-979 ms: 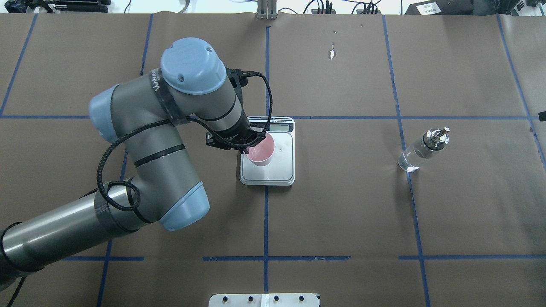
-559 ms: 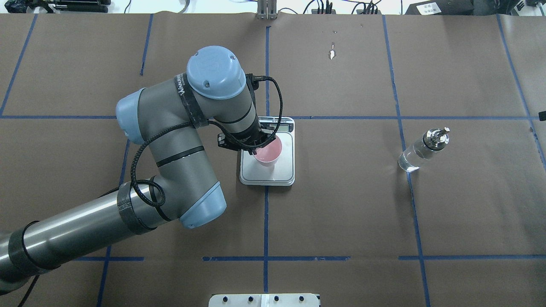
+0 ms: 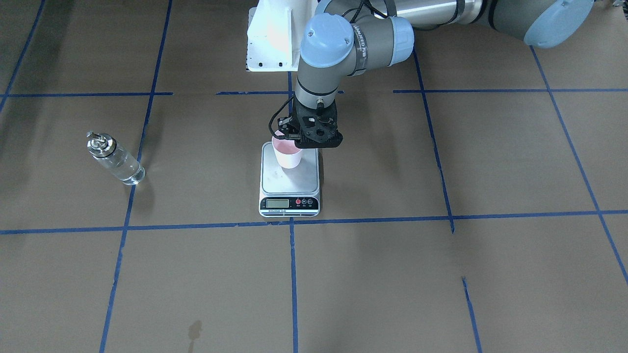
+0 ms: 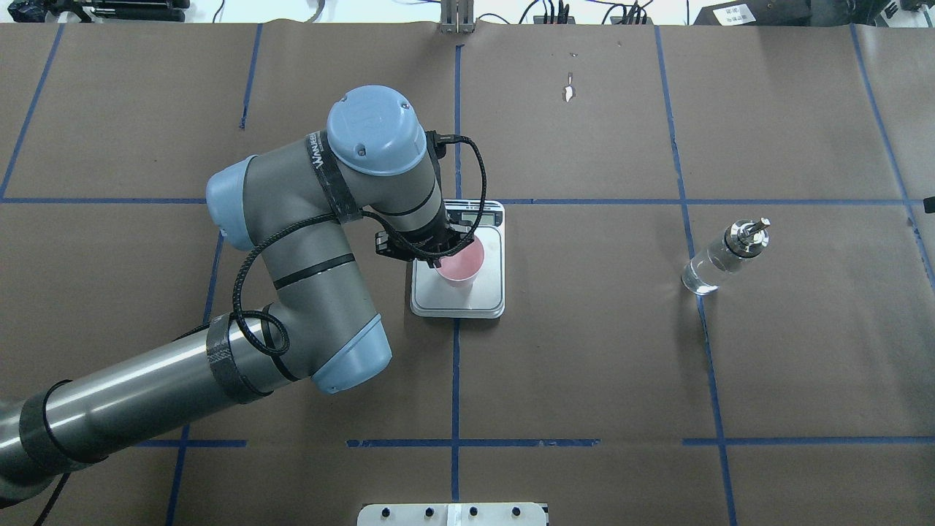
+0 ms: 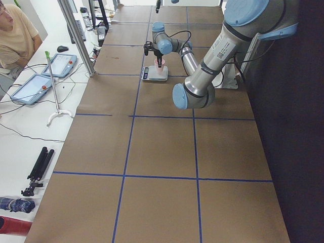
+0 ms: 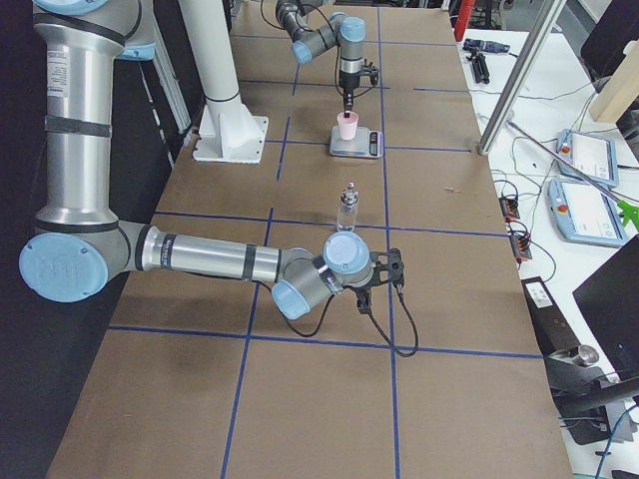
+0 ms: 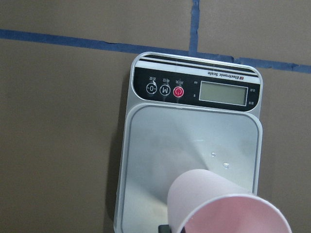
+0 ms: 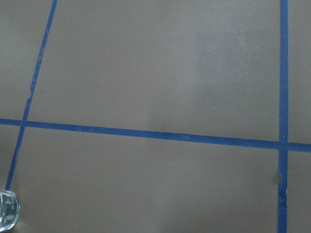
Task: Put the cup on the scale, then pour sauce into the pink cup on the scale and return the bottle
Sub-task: 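Lower the pink cup onto the scale and open the left gripper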
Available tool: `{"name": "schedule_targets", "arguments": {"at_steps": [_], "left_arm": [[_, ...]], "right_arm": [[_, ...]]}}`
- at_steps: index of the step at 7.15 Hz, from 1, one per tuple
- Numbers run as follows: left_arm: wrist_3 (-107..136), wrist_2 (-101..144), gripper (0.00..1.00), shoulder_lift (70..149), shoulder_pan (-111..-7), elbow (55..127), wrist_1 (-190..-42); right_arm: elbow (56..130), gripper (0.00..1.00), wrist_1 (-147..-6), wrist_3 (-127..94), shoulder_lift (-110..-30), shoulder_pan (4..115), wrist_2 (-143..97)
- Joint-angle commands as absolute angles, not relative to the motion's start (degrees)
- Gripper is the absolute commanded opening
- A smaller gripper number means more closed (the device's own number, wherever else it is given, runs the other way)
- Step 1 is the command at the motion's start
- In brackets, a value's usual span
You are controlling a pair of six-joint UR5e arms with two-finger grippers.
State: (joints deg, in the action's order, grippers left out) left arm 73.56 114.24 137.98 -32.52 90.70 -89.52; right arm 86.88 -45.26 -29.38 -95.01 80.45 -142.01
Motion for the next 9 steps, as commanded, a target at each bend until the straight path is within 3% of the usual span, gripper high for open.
{"name": "schedule_targets", "arguments": {"at_steps": [1,7,9], "left_arm": [[73.5,114.2,0.0,138.0,-32.5,89.7,-91.0],[73.1,111.8,0.0,138.4,-32.5,88.7,-91.1],[73.1,111.7,0.38,138.7,-32.5,88.2,-91.2]], "right_arm": [[86.5,1.0,-45.3,-29.4,-95.0,80.4,-142.0],[86.0,1.0,-45.2,-29.4,-95.0,80.3,-142.0],[86.0,1.0,-45.3,-29.4,-95.0,80.2,-142.0]]}}
